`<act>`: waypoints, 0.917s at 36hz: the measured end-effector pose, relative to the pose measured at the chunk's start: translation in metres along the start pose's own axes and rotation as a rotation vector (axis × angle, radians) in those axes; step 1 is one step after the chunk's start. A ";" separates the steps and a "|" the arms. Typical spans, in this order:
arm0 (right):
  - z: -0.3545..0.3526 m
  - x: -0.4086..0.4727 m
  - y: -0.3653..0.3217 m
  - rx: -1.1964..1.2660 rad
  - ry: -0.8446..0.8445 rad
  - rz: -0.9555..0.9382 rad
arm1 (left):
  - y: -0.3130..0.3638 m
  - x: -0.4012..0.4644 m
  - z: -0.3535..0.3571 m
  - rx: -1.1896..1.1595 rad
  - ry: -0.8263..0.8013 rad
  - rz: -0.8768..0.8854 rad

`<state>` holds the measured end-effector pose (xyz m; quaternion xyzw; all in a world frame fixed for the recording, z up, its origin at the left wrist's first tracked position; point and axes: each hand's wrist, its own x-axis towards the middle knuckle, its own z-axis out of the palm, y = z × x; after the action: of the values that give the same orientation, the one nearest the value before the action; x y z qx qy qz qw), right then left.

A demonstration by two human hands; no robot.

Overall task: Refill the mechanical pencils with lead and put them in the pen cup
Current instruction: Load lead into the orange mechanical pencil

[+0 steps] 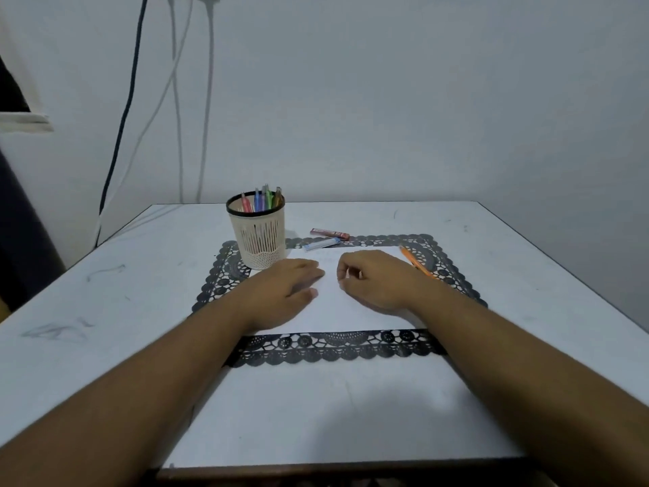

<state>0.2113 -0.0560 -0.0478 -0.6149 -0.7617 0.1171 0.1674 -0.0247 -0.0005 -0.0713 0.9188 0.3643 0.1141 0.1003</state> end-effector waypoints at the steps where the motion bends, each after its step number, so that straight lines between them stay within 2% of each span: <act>1: -0.004 0.000 0.002 0.019 0.024 0.027 | 0.000 0.001 0.000 0.007 -0.009 -0.003; 5: -0.030 0.001 0.021 0.029 0.172 0.183 | 0.002 0.002 -0.001 0.006 -0.035 -0.007; 8: -0.049 -0.004 0.047 -0.035 0.249 0.405 | 0.002 0.001 -0.001 -0.003 -0.050 -0.009; 12: -0.055 -0.011 0.067 -0.136 0.047 0.645 | 0.002 0.002 -0.002 -0.009 -0.066 -0.018; 14: -0.054 -0.009 0.070 -0.143 0.001 0.665 | 0.003 0.002 -0.002 -0.015 -0.070 -0.019; 18: -0.052 -0.004 0.069 -0.128 0.012 0.678 | 0.003 0.002 -0.002 -0.024 -0.067 -0.015; 22: -0.051 -0.004 0.056 -0.025 0.149 0.560 | 0.002 0.000 -0.001 -0.050 -0.018 -0.003; 25: -0.045 -0.004 0.035 0.166 0.234 0.357 | 0.007 -0.002 -0.004 -0.023 0.142 0.078; 29: -0.027 -0.003 0.001 0.201 0.135 0.123 | 0.020 0.001 -0.011 0.131 0.363 0.265; 33: -0.002 0.002 -0.020 0.277 0.068 0.010 | 0.029 0.004 -0.010 0.239 0.433 0.331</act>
<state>0.1939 -0.0580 -0.0386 -0.5932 -0.7291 0.2012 0.2758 -0.0059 -0.0177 -0.0539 0.9253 0.2335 0.2783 -0.1086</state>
